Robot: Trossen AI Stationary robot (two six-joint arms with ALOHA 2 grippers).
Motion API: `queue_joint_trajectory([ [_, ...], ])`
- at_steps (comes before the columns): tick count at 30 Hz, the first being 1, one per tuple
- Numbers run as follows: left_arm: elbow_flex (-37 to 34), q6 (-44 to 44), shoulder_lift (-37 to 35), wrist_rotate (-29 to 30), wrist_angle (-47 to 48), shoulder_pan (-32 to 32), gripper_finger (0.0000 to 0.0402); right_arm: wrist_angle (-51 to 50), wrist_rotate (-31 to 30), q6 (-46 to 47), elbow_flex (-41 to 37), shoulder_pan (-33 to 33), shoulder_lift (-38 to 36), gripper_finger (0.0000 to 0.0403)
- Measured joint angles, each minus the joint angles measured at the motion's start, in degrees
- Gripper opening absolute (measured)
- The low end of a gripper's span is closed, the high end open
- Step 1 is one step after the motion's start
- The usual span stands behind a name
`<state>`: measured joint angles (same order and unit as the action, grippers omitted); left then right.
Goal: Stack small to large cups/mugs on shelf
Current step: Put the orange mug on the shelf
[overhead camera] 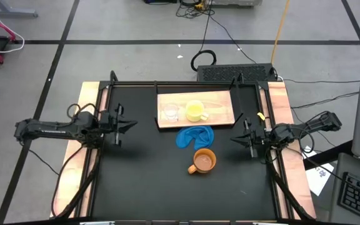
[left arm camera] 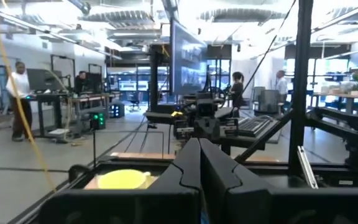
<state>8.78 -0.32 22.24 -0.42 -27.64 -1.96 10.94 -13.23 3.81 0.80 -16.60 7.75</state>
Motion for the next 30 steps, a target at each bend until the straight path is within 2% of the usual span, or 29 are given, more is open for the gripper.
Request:
queue_joint_trajectory([
  [7, 0.0, -0.2, -7.0, 3.6, 11.2, 2.1, 0.0, 0.0, 0.0, 0.0, 0.0, 0.0, 0.0, 0.0],
  [12, 0.0, -1.9, -7.3, 5.2, 16.1, 3.0, 0.0, 0.0, 0.0, 0.0, 0.0, 0.0, 0.0, 0.0],
  [23, -1.2, -1.9, -7.3, 5.5, 19.8, 6.2, 0.0, 0.0, 0.2, 0.1, 0.0, 0.0, 0.0, 0.0],
  [26, -1.2, -1.2, -7.3, 4.5, 19.8, 6.6, 0.0, 0.7, 3.4, 1.3, 0.0, 0.0, 0.0, 0.0],
  [30, -1.2, -1.8, -7.3, 2.9, 19.8, 6.7, 0.0004, 4.9, 7.6, -1.5, 0.4, 0.0, 0.0, 0.0],
])
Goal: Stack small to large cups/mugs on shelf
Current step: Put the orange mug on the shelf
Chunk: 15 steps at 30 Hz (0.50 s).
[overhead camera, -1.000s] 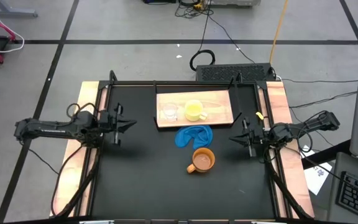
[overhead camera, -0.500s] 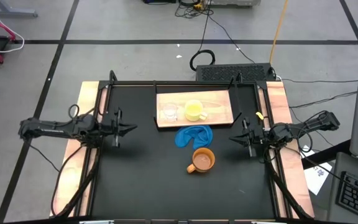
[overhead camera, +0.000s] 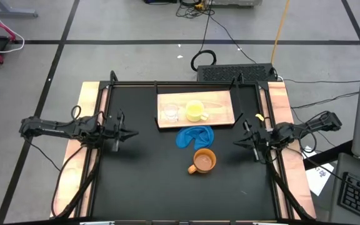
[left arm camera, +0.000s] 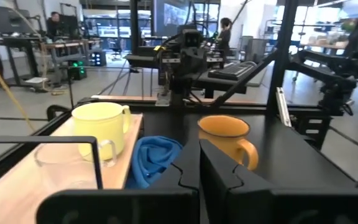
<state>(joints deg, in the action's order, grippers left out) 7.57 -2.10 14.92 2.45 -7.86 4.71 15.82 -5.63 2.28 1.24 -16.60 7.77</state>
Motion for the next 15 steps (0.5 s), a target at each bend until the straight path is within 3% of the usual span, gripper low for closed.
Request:
queue_joint_trajectory([
  [7, 0.0, -1.1, 0.1, -2.5, 0.4, 0.0, 0.0019, 1.8, 1.2, -4.3, 5.9, 0.0, 5.6, 0.0],
  [15, 0.0, -0.9, 0.1, -2.4, 0.9, 0.0, 0.002, -1.4, -0.3, -4.2, 17.1, 0.1, 20.4, 0.0],
])
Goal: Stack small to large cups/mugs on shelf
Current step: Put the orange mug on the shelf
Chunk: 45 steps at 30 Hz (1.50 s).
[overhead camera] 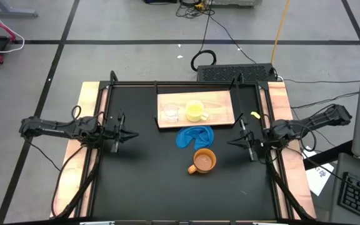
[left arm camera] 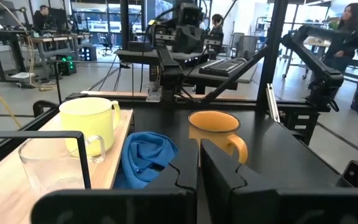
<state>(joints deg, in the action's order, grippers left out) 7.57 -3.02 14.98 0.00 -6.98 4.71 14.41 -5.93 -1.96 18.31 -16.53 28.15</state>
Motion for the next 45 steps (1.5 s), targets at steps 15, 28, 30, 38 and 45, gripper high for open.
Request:
queue_joint_trajectory([
  [15, 0.0, -0.5, 0.0, 0.0, 3.3, 0.0, 0.0021, -26.5, -3.0, 12.9, 22.7, 3.1, 22.8, 0.0123],
  [28, 0.0, -0.5, 0.0, 0.1, 3.0, 0.0, 0.0021, -31.9, 11.0, 27.1, 22.8, 11.9, 30.8, 0.0208],
  [30, 0.0, -0.5, 0.0, 0.1, 2.8, 0.0, 0.0021, -31.3, 14.3, 28.3, 22.8, 12.5, 32.7, 0.0208],
  [38, 0.0, -0.5, 0.0, 0.1, 2.7, 0.0, 0.0021, -30.2, 16.7, 29.0, 23.3, 12.9, 40.6, 0.0208],
  [45, 0.0, -0.4, 0.0, 0.1, 2.8, 0.0, 0.0021, -30.2, 19.8, 31.5, 23.4, 12.9, 45.6, 0.0208],
])
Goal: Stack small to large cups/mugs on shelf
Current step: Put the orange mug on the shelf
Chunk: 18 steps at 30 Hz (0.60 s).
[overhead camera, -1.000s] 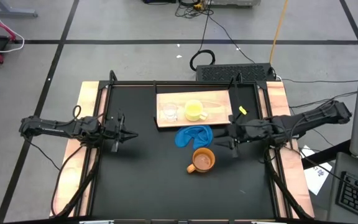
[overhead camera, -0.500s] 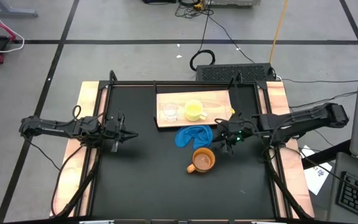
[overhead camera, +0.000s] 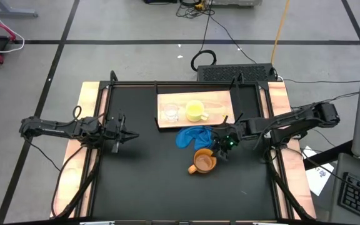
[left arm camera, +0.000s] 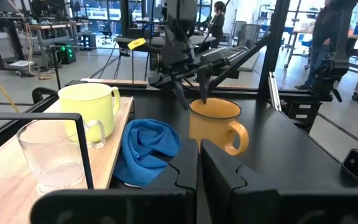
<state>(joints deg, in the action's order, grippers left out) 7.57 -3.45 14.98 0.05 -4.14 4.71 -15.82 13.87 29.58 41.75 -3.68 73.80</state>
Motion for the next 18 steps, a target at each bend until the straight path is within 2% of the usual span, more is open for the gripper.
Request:
queue_joint_trajectory([
  [10, 0.0, 0.4, 0.0, 0.0, 0.2, 0.0, 0.0021, 2.0, 0.2, -2.0, 0.1, 0.0, 2.4, 0.0199],
  [18, 0.0, 0.3, 0.0, 0.0, 0.2, 0.0, 0.0021, 2.8, 0.1, -5.2, 0.1, -0.1, 2.4, 0.0111],
])
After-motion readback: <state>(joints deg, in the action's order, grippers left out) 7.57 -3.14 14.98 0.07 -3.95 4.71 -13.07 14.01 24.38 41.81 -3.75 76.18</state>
